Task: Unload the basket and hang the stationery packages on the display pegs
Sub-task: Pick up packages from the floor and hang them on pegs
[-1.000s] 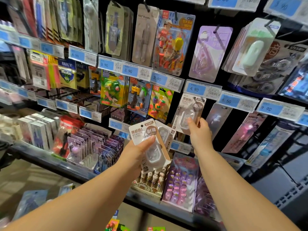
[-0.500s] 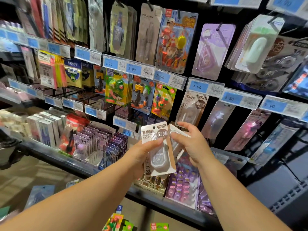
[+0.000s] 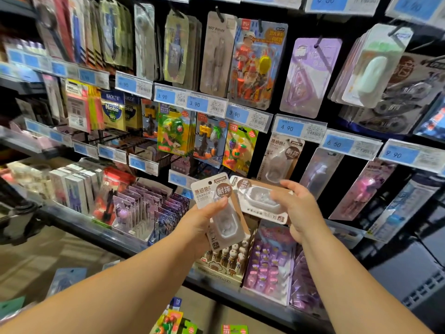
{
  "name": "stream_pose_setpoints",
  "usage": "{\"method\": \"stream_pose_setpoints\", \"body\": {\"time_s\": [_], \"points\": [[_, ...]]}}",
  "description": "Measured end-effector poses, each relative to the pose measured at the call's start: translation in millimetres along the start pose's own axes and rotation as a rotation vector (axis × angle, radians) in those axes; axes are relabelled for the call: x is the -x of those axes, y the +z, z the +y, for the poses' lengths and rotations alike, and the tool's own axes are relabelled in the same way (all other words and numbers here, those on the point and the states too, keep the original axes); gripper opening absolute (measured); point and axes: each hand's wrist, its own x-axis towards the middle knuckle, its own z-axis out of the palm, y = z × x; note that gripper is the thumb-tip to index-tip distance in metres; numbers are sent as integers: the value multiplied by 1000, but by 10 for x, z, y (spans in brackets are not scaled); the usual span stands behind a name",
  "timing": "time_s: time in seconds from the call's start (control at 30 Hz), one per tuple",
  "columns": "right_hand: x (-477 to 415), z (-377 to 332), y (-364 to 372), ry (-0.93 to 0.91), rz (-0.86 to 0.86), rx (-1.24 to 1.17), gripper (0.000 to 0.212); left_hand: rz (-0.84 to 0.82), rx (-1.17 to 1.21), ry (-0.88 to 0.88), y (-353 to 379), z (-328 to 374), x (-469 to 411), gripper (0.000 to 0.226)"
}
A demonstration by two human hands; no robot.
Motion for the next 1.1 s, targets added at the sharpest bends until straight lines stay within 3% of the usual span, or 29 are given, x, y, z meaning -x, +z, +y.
{"method": "stream_pose_setpoints", "body": {"time_s": [0.1,0.23,0.33,0.47,0.67,1.1], "points": [[25,27,-2,62,-120,2,26,34,-9,12,13,2,4,33],[32,-15,-130,113,-300,165,30,79,0,10,23,48,15,37],[53,-21,-169,98,-399,254,29,89,38,-18,24,67,5,22],[43,1,-96,40,-214,54,17,99,51,0,9,37,-46,14],[-39,-27,-35,-43,17,-72,13,73,-28,-13,42,5,-66,21],[-247,-5,82,-67,130,-127,17,-22,-54,-14,-24,-2,-153,34]]}}
